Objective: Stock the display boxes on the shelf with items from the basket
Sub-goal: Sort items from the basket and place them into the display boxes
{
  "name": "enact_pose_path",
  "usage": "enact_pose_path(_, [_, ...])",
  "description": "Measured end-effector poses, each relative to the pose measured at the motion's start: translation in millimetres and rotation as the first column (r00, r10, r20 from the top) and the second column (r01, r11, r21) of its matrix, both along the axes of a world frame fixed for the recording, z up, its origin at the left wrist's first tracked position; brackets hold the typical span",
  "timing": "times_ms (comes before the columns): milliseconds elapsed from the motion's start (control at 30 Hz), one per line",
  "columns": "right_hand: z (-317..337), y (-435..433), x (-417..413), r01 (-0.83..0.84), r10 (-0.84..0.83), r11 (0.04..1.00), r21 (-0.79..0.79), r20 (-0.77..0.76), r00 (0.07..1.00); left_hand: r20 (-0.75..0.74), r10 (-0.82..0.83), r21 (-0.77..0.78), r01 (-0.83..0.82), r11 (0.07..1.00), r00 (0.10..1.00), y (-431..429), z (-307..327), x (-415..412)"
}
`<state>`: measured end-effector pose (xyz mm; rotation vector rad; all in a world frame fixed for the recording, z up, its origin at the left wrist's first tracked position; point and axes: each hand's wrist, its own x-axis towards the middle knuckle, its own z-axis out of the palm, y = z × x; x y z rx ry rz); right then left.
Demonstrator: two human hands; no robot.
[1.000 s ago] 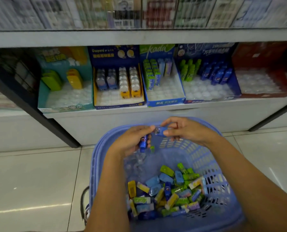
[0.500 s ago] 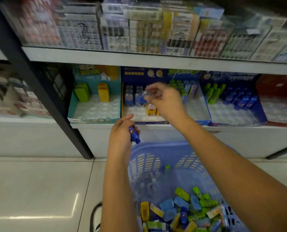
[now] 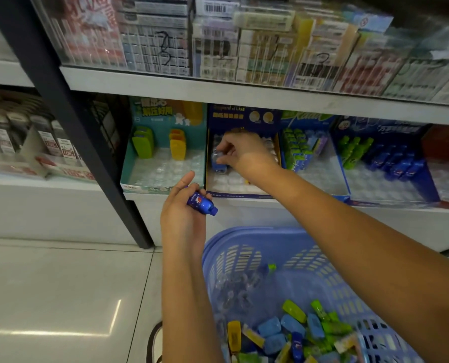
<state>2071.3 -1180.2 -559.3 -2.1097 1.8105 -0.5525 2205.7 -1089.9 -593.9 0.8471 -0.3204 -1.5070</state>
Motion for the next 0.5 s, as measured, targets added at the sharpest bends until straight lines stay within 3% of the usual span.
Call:
enact_pose_path(267, [5.5,-0.2,8.6,-0.006,0.008,1.0,0.016,-0.14,0.99,-0.13,0.059,-0.027,-0.063,0.998,0.99,-1.5,3.7,1.5])
enact_pose_path(500, [11.4,11.0,3.6,0.039,-0.036,0.999,0.009,-0.175,0.984,-0.151,0.072,-0.007,-0.074,0.997,0.986,4.7,22.0,-25.5])
